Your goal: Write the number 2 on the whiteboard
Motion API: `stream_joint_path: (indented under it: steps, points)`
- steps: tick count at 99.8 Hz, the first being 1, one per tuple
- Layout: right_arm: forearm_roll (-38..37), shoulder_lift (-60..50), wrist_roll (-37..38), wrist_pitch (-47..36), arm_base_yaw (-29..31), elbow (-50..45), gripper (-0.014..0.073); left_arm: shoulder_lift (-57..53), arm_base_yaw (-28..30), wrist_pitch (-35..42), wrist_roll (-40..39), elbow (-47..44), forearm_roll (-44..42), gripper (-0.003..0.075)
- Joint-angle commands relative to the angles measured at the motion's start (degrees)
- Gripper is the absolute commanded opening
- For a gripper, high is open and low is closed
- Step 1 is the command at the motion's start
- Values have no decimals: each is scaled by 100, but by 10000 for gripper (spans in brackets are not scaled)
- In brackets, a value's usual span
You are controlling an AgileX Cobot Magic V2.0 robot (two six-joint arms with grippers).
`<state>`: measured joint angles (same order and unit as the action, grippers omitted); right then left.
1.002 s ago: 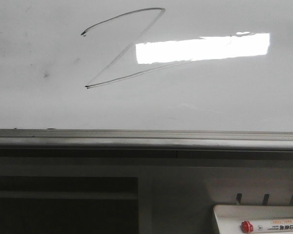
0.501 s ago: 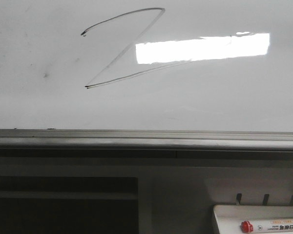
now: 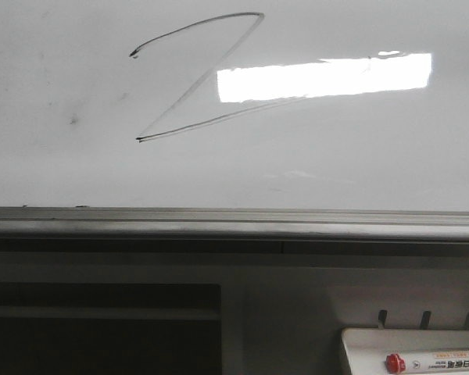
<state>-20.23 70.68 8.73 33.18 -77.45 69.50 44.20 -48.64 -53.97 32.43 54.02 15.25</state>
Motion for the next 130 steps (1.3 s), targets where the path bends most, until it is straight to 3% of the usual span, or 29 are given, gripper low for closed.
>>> stream_joint_path:
  steps: [1,12,24,38,39,49,60,68,89,102,130]
  points:
    - [-282,-262,-31,-444,-8,178,525,23,1,511,-290,189,128,-20]
    - [-396,-581,-20,-333,-8,178,552,23,1,554,-574,189,128,-20]
    - [-432,-1118,14,71,-8,178,469,23,1,888,-963,177,117,-20]
    - [-490,-1755,227,855,-8,160,216,23,9,1840,-2043,-35,-687,-20]
    - [-501,-1810,226,993,-8,160,160,23,28,2023,-2323,-79,-932,-20]
    - [-501,-2211,226,1555,-8,146,-80,37,194,2824,-3844,-456,-2232,-20]
    - [-501,-2753,274,1702,-8,-103,-60,262,635,3493,-5474,-829,-3658,-20]
    - [-688,-3117,528,1658,-8,-422,-60,555,1017,3823,-6156,-955,-3985,-20]
    - [-1375,-3905,1537,1658,-8,-1519,-60,1477,1713,4646,-6244,-964,-3632,-20]
    - [-1506,-4123,2090,1650,-8,-2090,-60,1969,1928,4705,-6253,-964,-3231,-20]
    - [-1506,-4112,2489,1344,-8,-2574,-60,2493,2244,4895,-6253,-964,-3189,-20]
